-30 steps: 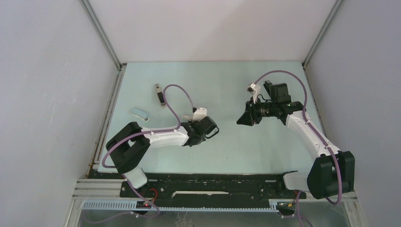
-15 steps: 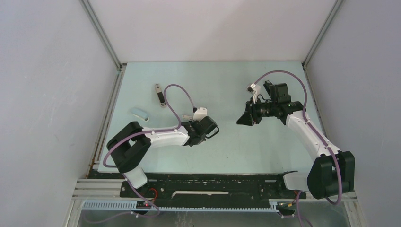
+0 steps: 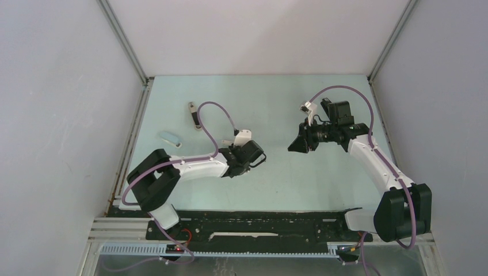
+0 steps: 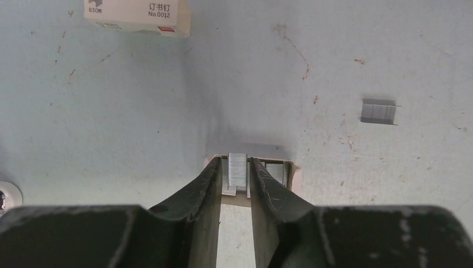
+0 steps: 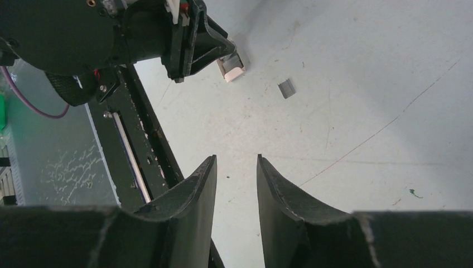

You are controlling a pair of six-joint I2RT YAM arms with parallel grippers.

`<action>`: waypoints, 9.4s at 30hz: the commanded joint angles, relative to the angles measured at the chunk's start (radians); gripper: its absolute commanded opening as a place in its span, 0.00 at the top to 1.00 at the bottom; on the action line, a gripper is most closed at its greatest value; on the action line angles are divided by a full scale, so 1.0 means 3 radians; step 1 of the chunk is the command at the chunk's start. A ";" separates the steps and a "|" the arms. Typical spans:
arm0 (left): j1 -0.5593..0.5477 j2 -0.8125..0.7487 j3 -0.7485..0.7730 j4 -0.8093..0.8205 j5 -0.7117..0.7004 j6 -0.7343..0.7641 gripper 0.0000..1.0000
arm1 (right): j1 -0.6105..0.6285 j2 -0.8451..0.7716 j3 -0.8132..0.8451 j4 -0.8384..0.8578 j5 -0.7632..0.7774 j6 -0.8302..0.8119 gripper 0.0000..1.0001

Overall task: Unload the staples from the stapler
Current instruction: Place the staple in the staple box, then pick up the staple from the center of the board, then adjust the staple box at the center of the board.

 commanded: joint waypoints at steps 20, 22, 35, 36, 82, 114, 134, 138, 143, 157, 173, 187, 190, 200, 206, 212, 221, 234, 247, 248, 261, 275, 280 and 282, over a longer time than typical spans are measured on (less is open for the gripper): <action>0.0005 0.0050 0.0191 -0.0038 -0.0007 0.0037 0.73 | -0.0022 -0.0006 0.0108 -0.0016 -0.0053 -0.0044 0.59; 0.0002 0.0055 0.0190 -0.0035 0.0003 0.0031 0.74 | -0.0022 0.0002 0.0108 -0.0016 -0.0053 -0.0047 0.59; -0.0008 -0.0055 0.0145 -0.0038 0.0040 0.0016 0.80 | -0.0023 0.0004 0.0109 -0.0012 -0.0051 -0.0046 0.59; -0.0009 -0.0082 0.0133 -0.0035 0.0039 0.0016 0.81 | -0.0025 0.0004 0.0108 -0.0012 -0.0053 -0.0047 0.59; -0.0006 0.0006 0.0079 -0.0147 -0.0016 0.0042 1.00 | -0.0025 -0.0002 0.0109 -0.0018 -0.0066 -0.0046 0.59; -0.0086 -0.0670 0.0138 -0.0333 0.0001 0.0120 0.93 | -0.0021 -0.0001 0.0106 -0.0064 -0.0154 -0.0150 0.57; -0.0008 -0.3300 -0.1882 0.0848 0.0276 0.0445 0.11 | 0.0865 -0.0047 0.0108 -0.0049 0.0535 -0.1146 0.40; 0.0046 -0.3679 -0.2245 0.1005 0.0322 0.0381 0.08 | 0.0951 0.0066 0.0130 -0.0142 0.0255 -0.1842 0.27; 0.0084 -0.3981 -0.2463 0.1016 0.0326 0.0319 0.03 | 0.0990 0.0544 0.0559 -0.0373 0.0351 -0.1735 0.26; 0.0115 -0.4135 -0.2710 0.1090 0.0315 0.0190 0.00 | 0.1262 0.1245 0.1022 -0.0386 0.1428 -0.1258 0.27; 0.0114 -0.4170 -0.2721 0.1037 0.0300 0.0121 0.00 | 0.1342 0.1862 0.1444 -0.0516 0.1953 -0.1223 0.28; 0.0116 -0.4216 -0.2738 0.0963 0.0280 0.0079 0.00 | 0.1751 0.2308 0.1614 -0.0516 0.2135 -0.1088 0.31; 0.0117 -0.4274 -0.2750 0.0916 0.0276 0.0062 0.00 | 0.1802 0.2378 0.1641 -0.0493 0.2237 -0.1064 0.32; 0.0116 -0.4366 -0.2781 0.0885 0.0268 0.0047 0.00 | 0.1815 0.2448 0.1661 -0.0486 0.2360 -0.1039 0.38; 0.0117 -0.4354 -0.2776 0.0888 0.0272 0.0038 0.00 | 0.1816 0.2485 0.1663 -0.0522 0.2309 -0.1060 0.43; 0.0114 -0.4368 -0.2781 0.0885 0.0274 0.0030 0.00 | 0.1813 0.2522 0.1658 -0.0550 0.2302 -0.1061 0.49; 0.0114 -0.4371 -0.2781 0.0887 0.0279 0.0014 0.00 | 0.1822 0.2541 0.1637 -0.0526 0.2398 -0.1028 0.70; 0.0165 -0.4088 -0.2759 0.1254 0.0198 -0.0063 0.00 | 0.1882 0.2330 0.1518 -0.0423 0.2438 -0.0844 0.85; 0.0924 -0.2587 -0.2466 0.2400 0.0934 -0.0294 0.38 | 0.1781 0.1829 0.1375 -0.0488 0.1495 -0.0536 0.85; 0.0983 -0.2496 -0.2432 0.2469 0.0990 -0.0283 0.41 | 0.1769 0.1801 0.1372 -0.0493 0.1414 -0.0514 0.85; 0.1202 -0.1195 -0.1803 0.2807 0.1429 0.0006 0.73 | 0.1691 0.1682 0.1322 -0.0444 0.0715 -0.0275 0.85; 0.1202 -0.0484 -0.1595 0.3061 0.1651 -0.0030 0.80 | 0.1631 0.1700 0.1156 -0.0124 0.0361 0.0213 0.85; 0.1201 -0.0402 -0.1604 0.3065 0.1758 -0.0020 0.82 | 0.1644 0.1718 0.1109 -0.0030 0.0441 0.0337 0.85; 0.1199 -0.0402 -0.1647 0.3090 0.1812 -0.0023 0.83 | 0.1642 0.1716 0.1090 0.0023 0.0494 0.0403 0.85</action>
